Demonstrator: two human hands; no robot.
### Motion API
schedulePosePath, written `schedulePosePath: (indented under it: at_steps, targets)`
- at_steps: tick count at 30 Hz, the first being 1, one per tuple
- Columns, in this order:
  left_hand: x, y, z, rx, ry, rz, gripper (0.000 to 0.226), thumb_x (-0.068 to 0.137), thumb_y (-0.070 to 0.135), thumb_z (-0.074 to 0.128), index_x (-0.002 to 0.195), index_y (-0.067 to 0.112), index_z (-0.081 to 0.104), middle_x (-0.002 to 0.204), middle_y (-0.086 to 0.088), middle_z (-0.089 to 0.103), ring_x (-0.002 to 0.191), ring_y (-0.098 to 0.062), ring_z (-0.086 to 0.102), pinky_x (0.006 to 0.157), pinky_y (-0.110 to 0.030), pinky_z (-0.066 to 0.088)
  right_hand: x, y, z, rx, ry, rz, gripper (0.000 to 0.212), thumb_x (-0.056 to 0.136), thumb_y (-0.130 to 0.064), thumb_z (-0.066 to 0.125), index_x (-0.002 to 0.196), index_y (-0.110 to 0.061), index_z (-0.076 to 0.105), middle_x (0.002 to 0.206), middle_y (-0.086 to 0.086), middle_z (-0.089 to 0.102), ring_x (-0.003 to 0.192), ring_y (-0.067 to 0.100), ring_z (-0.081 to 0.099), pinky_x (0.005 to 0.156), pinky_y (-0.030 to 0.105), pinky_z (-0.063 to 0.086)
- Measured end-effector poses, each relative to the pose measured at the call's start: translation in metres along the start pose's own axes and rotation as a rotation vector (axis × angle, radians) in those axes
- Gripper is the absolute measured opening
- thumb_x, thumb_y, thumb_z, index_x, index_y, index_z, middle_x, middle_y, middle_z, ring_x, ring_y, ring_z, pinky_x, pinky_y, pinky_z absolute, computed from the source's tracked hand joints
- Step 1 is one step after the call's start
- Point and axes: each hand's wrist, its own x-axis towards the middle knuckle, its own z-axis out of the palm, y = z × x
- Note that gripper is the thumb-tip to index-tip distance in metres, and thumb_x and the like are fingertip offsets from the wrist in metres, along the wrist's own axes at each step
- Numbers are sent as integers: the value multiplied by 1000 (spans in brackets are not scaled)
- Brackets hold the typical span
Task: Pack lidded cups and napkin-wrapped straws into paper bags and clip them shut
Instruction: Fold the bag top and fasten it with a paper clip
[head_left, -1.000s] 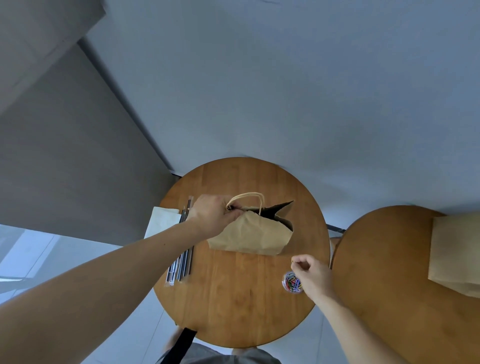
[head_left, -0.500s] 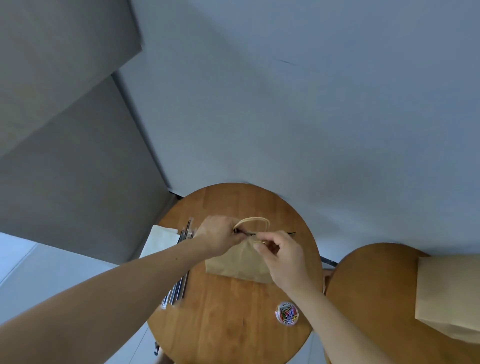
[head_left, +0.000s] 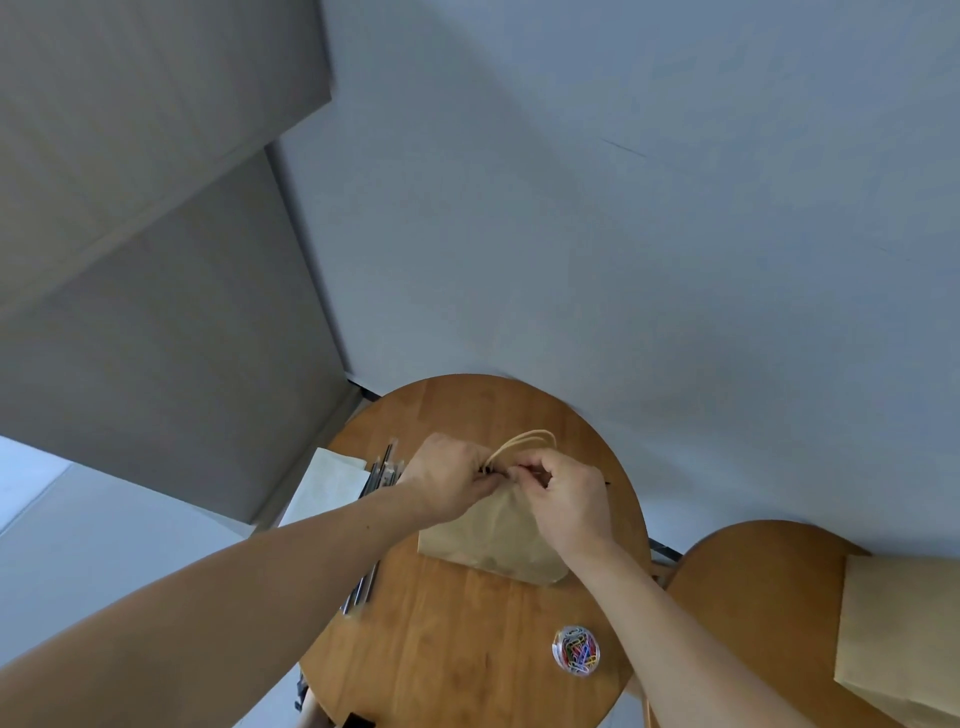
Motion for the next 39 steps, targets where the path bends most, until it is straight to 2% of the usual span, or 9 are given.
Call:
schedulePosePath:
  at_steps: [5,7,11,15,17,22,31,34,39]
  targets:
    - [2,-1,0,22,-32,-11,45,93,25,62,57,39,38,44,17,35,44,1,36,54,-20,21,3,4,6,16,-6,64,12,86,-17,75,96,-22,79,85,-12,75,78,-4,65,68,5,47]
    - [3,-1,1,26,-75,-35,31,95,28,58,66,33,49,49,16,39,48,-2,38,60,-28,22,4,5,6,2,-27,79,12,87,-18,74,97,-23,78,86,-12,75,77,-1,67,69,10,50]
    - [3,-1,2,26,-87,-26,23,97,29,55,84,17,69,63,12,55,61,-12,49,67,-28,24,6,6,5,-40,-68,54,12,89,-19,71,99,-22,78,86,-10,76,76,6,69,71,25,56]
    - [1,-1,4,-13,-51,5,25,95,24,59,70,21,58,54,16,42,57,-11,43,66,-29,24,7,11,5,-92,-74,23,11,90,-19,70,98,-18,77,87,-7,76,76,11,70,70,33,57]
    - [1,-2,6,-41,-37,9,20,94,23,60,75,22,64,54,19,39,57,-10,43,67,-28,26,7,13,6,-123,-92,2,12,91,-21,69,99,-17,77,87,-6,76,77,14,71,70,35,57]
    - [3,-4,7,-63,-33,10,14,95,22,61,89,19,73,63,18,50,61,-8,47,68,-26,29,9,16,6,-139,-144,27,14,92,-25,67,101,-19,76,86,-6,75,76,13,70,71,35,57]
    - [1,-4,10,-62,19,29,15,93,21,61,88,20,74,64,16,57,58,-8,48,68,-26,30,10,21,2,-147,-247,38,16,93,-24,66,106,-22,75,93,-7,75,83,10,70,78,31,56]
    - [3,-4,10,-81,35,20,13,92,23,63,91,19,76,73,7,70,65,-12,61,71,-25,36,12,21,0,-80,-220,93,15,93,-22,67,105,-24,75,91,-11,75,70,3,67,72,26,56]
    - [3,-5,10,-87,29,20,12,92,20,63,93,16,74,74,4,71,67,-16,63,73,-26,38,14,18,3,-16,-182,138,13,93,-23,67,103,-27,74,85,-15,73,57,-2,62,67,25,56]
